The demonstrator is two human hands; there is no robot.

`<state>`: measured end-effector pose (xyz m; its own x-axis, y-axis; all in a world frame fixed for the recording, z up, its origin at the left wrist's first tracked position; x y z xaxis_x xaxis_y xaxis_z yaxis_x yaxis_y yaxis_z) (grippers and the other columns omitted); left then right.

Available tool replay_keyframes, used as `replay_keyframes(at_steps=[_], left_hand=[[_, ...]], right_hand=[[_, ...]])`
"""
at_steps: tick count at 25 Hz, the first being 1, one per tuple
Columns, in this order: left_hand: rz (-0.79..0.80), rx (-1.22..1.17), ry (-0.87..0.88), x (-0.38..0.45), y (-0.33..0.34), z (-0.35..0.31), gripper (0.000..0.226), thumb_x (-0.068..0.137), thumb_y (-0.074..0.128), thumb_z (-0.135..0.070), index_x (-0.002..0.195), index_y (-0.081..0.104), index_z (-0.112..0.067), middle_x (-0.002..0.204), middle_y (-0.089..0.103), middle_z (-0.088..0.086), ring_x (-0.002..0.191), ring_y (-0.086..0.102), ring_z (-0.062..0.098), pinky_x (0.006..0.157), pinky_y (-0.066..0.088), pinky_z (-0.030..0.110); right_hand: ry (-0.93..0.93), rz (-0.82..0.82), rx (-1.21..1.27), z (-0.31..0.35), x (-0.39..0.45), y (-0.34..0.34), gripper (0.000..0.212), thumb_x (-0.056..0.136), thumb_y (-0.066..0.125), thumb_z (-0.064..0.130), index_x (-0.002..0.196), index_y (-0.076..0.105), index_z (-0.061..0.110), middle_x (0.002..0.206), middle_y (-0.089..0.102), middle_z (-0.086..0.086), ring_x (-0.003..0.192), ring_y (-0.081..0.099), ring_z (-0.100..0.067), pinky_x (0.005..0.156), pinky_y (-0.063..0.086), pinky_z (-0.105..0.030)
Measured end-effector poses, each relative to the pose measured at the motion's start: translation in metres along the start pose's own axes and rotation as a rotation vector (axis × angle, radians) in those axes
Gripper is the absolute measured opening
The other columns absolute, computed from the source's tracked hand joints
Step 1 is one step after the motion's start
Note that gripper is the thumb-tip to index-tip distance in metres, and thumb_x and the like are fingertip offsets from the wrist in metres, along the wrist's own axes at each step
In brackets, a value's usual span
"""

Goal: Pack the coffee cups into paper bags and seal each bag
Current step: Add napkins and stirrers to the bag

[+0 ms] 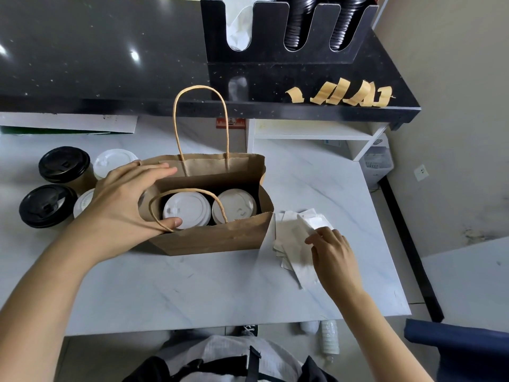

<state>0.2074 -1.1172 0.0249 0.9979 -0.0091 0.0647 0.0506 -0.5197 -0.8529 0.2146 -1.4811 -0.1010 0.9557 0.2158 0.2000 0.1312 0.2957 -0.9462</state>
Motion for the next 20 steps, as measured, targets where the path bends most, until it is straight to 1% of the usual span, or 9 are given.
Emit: replay_keyframes(at_steps=[1,3,5,6,7,9,12,16,20], left_hand=[[0.001,-0.003,-0.004,0.000,0.000,0.000,0.087,0.066,0.094,-0.031,0.142,0.053,-0.040,0.145,0.048,-0.025,0.144,0.030,0.013,0.121,0.023,0.037],[0.001,-0.004,-0.006,0.000,-0.001,0.000,0.087,0.066,0.094,-0.031,0.142,0.053,-0.040,0.145,0.047,-0.026,0.144,0.029,0.013,0.121,0.022,0.035],[0.005,0.002,-0.003,0.000,-0.001,0.000,0.087,0.066,0.094,-0.031,0.142,0.053,-0.038,0.145,0.047,-0.025,0.145,0.029,0.013,0.121,0.022,0.036],[0.007,0.002,-0.002,0.000,-0.001,-0.001,0.086,0.066,0.094,-0.031,0.142,0.054,-0.037,0.144,0.048,-0.025,0.145,0.029,0.013,0.121,0.022,0.036],[0.007,0.002,-0.002,0.000,-0.001,-0.001,0.086,0.066,0.094,-0.030,0.142,0.054,-0.036,0.144,0.048,-0.024,0.145,0.030,0.014,0.121,0.023,0.037],[0.006,0.004,-0.001,0.000,-0.002,-0.002,0.086,0.066,0.094,-0.029,0.142,0.054,-0.035,0.144,0.048,-0.023,0.145,0.030,0.015,0.122,0.023,0.038],[0.007,0.005,0.001,0.000,-0.002,-0.002,0.086,0.066,0.094,-0.029,0.142,0.055,-0.035,0.145,0.049,-0.022,0.145,0.031,0.015,0.121,0.024,0.039],[0.010,0.008,0.004,0.000,-0.001,-0.001,0.085,0.066,0.094,-0.031,0.142,0.055,-0.036,0.146,0.049,-0.023,0.145,0.030,0.015,0.122,0.023,0.039],[0.011,0.017,0.008,0.000,-0.001,0.000,0.086,0.066,0.094,-0.032,0.142,0.054,-0.037,0.146,0.048,-0.023,0.145,0.030,0.015,0.122,0.022,0.037]], right_hand=[[-0.032,0.029,-0.051,0.007,-0.003,0.004,0.020,0.071,0.078,-0.008,0.080,0.075,0.010,0.087,0.067,-0.008,0.073,0.061,-0.035,0.063,0.050,-0.040],[-0.035,0.099,-0.098,0.015,-0.011,0.012,0.010,0.076,0.081,0.015,0.080,0.072,0.012,0.085,0.065,-0.004,0.074,0.061,-0.033,0.065,0.048,-0.040],[0.013,0.189,-0.107,0.015,-0.019,0.022,0.031,0.072,0.087,0.036,0.084,0.071,0.012,0.084,0.065,-0.004,0.074,0.061,-0.032,0.066,0.048,-0.040],[0.030,0.214,-0.112,0.016,-0.022,0.024,0.036,0.069,0.089,0.037,0.085,0.070,0.012,0.084,0.065,-0.004,0.072,0.060,-0.032,0.065,0.049,-0.041],[0.035,0.211,-0.120,0.017,-0.023,0.025,0.035,0.067,0.090,0.032,0.084,0.069,0.011,0.082,0.064,-0.005,0.071,0.059,-0.032,0.064,0.049,-0.041],[0.065,0.187,-0.107,0.018,-0.023,0.022,0.022,0.072,0.085,0.017,0.081,0.066,0.009,0.079,0.062,-0.006,0.069,0.058,-0.033,0.064,0.049,-0.041],[0.103,0.161,-0.057,0.014,-0.021,0.018,0.008,0.085,0.073,0.009,0.080,0.067,0.008,0.078,0.063,-0.008,0.070,0.059,-0.035,0.067,0.048,-0.042],[0.187,0.124,0.061,0.001,-0.016,0.014,0.012,0.092,0.068,0.007,0.080,0.069,0.006,0.081,0.065,-0.010,0.070,0.059,-0.039,0.069,0.046,-0.042],[0.300,0.115,0.202,-0.011,-0.016,0.012,0.008,0.094,0.069,0.016,0.086,0.071,0.014,0.090,0.067,-0.003,0.076,0.059,-0.033,0.066,0.047,-0.039]])
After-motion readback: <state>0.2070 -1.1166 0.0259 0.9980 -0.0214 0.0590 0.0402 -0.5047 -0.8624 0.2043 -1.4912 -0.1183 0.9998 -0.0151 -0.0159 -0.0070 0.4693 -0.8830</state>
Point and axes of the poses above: each hand's wrist, its own x-axis towards the middle knuckle, its own y-axis out of the palm, z = x × y, the point moved 8 cm from there along x, towards the middle knuckle
